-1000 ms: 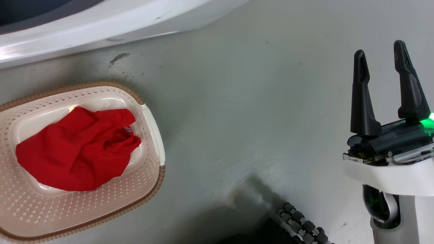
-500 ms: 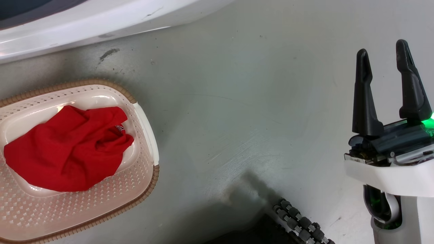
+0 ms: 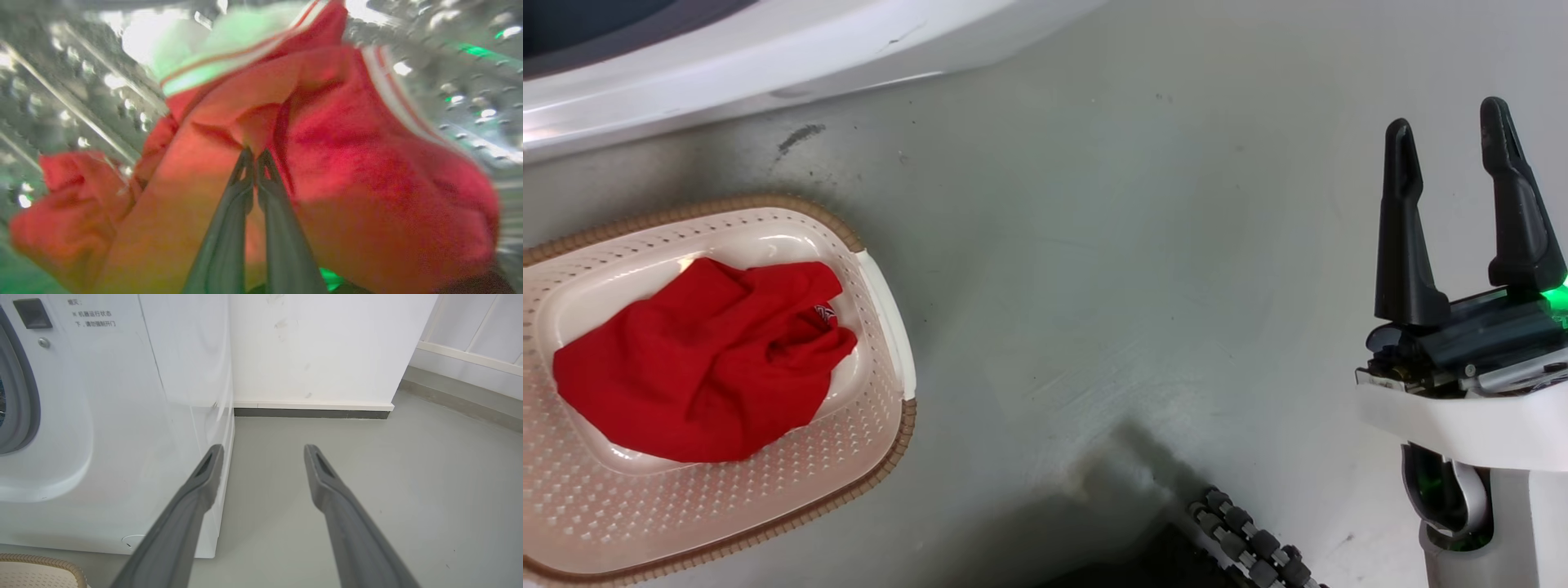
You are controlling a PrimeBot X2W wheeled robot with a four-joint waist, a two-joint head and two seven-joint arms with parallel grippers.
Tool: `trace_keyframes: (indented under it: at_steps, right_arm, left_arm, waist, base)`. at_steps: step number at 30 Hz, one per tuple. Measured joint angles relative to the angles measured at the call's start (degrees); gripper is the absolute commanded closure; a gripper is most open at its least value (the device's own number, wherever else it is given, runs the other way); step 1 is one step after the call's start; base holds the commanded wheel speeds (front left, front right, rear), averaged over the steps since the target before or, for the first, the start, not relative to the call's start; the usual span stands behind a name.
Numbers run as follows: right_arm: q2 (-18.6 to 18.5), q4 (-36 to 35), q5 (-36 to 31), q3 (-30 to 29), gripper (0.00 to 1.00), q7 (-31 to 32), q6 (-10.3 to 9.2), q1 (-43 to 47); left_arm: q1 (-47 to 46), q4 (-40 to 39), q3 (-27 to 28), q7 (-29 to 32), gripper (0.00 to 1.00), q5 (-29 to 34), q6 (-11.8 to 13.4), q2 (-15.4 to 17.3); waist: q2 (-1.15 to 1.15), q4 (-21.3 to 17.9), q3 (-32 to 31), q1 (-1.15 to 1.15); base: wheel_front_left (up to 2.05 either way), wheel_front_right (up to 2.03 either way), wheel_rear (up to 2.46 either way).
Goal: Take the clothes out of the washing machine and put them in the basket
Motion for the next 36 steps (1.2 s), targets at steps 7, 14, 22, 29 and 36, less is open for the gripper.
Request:
trace_keyframes:
  at_steps: [7, 14, 22, 29, 36]
  right_arm:
    - [0.0, 0.5, -1.4, -0.3, 0.00, 0.0, 0.00, 0.1]
    - [0.0, 1.2, -2.9, 0.4, 0.00, 0.0, 0.00, 0.6]
    - [0.0, 2.6, -3.7, 0.3, 0.00, 0.0, 0.00, 1.0]
    - [0.0, 3.6, -4.3, 0.0, 0.00, 0.0, 0.00, 2.4]
    - [0.0, 4.3, -5.3, -0.3, 0.00, 0.0, 0.00, 4.3]
  left_arm:
    - [2.1, -1.7, -0.3, -5.3, 1.00, -1.1, -1.0, 0.3]
    - [5.9, -1.4, -0.6, -10.2, 1.00, -3.2, -2.1, -1.1]
    - [10.0, -0.9, -2.6, -17.1, 1.00, -5.4, -2.9, -2.5]
    - [17.4, -1.8, -7.1, -24.4, 1.00, -9.5, -2.9, -4.4]
    - [25.3, -3.7, -10.8, -31.3, 1.00, -14.3, -2.9, -4.3]
  waist:
    - [0.00, 1.6, -2.9, 0.00]
    - [0.00, 4.2, -6.8, 0.00]
    - [0.00, 6.8, -10.7, 0.00]
    - [0.00, 8.2, -14.9, 0.00]
    - [0.00, 9.8, -19.5, -0.01]
  base:
    - [0.00, 0.00, 0.00]
    - [0.00, 0.00, 0.00]
    - [0.00, 0.00, 0.00]
    - [0.00, 0.00, 0.00]
    - [0.00, 0.00, 0.00]
